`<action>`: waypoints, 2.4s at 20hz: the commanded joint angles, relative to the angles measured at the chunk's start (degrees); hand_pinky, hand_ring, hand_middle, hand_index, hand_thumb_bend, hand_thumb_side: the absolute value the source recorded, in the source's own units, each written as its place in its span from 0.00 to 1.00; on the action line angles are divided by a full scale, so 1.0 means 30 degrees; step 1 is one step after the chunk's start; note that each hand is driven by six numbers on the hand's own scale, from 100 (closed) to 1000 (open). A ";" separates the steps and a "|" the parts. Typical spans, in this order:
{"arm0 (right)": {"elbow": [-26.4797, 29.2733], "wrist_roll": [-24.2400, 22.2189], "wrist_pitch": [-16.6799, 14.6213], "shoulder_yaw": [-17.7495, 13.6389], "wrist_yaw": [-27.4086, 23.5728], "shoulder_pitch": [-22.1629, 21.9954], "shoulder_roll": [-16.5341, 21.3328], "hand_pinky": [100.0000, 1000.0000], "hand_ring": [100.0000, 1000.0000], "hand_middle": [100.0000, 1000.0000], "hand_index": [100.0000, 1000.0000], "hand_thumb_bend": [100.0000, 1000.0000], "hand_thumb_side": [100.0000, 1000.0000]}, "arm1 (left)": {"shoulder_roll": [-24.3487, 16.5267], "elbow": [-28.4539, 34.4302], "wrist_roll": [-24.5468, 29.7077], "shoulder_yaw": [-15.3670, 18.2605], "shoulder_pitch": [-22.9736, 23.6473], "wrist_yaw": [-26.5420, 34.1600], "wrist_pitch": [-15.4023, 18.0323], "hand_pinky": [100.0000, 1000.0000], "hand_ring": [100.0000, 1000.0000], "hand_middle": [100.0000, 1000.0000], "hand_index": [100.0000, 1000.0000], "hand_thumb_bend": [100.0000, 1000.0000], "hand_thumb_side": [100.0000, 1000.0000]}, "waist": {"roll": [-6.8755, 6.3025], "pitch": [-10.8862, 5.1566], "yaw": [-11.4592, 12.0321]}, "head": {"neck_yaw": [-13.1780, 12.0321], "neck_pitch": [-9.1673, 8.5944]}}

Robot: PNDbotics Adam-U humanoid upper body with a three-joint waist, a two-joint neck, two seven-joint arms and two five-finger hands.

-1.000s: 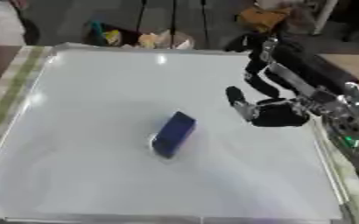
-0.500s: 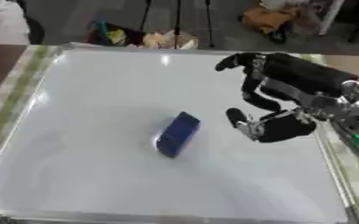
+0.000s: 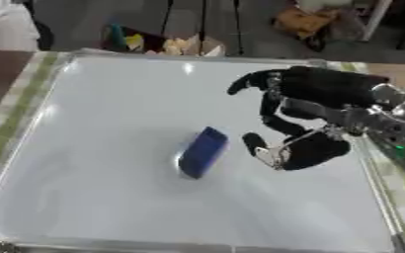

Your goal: Wipe the whiteboard clean with a brush.

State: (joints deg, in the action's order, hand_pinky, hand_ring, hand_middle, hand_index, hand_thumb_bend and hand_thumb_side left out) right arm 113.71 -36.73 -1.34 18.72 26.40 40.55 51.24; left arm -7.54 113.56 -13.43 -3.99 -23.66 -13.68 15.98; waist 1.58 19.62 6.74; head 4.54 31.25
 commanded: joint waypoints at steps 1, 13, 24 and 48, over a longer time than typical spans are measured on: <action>0.0295 -0.0657 -0.0252 0.0130 0.0299 0.0639 0.0587 0.87 0.97 0.93 0.07 0.41 0.40 | -0.0088 0.0345 0.0098 -0.0117 -0.0061 0.0044 0.0031 0.38 0.76 0.67 0.62 0.00 0.91 | 0.0006 -0.0518 0.0063 | 0.0082 0.0153; 0.0295 -0.2467 -0.0432 0.1090 0.1780 0.1568 0.0837 0.89 0.97 0.91 0.12 0.49 0.42 | -0.0087 0.0345 0.0198 -0.0189 -0.0044 0.0117 0.0022 0.37 0.76 0.66 0.62 0.00 0.91 | 0.0070 -0.0476 0.0305 | 0.0180 0.0194; -0.2769 -0.1291 -0.1938 0.2409 0.3356 0.3159 0.0349 0.87 0.94 0.83 0.07 0.43 0.36 | -0.0108 0.0345 0.0340 -0.0301 -0.0074 0.0180 0.0020 0.37 0.76 0.66 0.62 0.00 0.91 | 0.0110 -0.0481 0.0592 | 0.0389 0.0305; -0.7980 -0.0666 -0.5339 0.3779 0.2818 0.5425 -0.1228 0.84 0.91 0.81 0.05 0.37 0.30 | -0.0192 0.0345 0.0439 -0.0358 -0.0111 0.0193 -0.0005 0.37 0.76 0.66 0.62 0.00 0.91 | 0.0404 -0.0268 0.0892 | 0.0597 0.0224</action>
State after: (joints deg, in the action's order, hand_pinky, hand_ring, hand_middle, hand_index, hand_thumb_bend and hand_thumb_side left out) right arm 89.85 -38.89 -16.89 30.48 35.43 55.60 46.67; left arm -7.53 113.56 -12.29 -4.71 -23.31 -13.35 15.96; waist 2.96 19.80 9.45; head 6.20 32.11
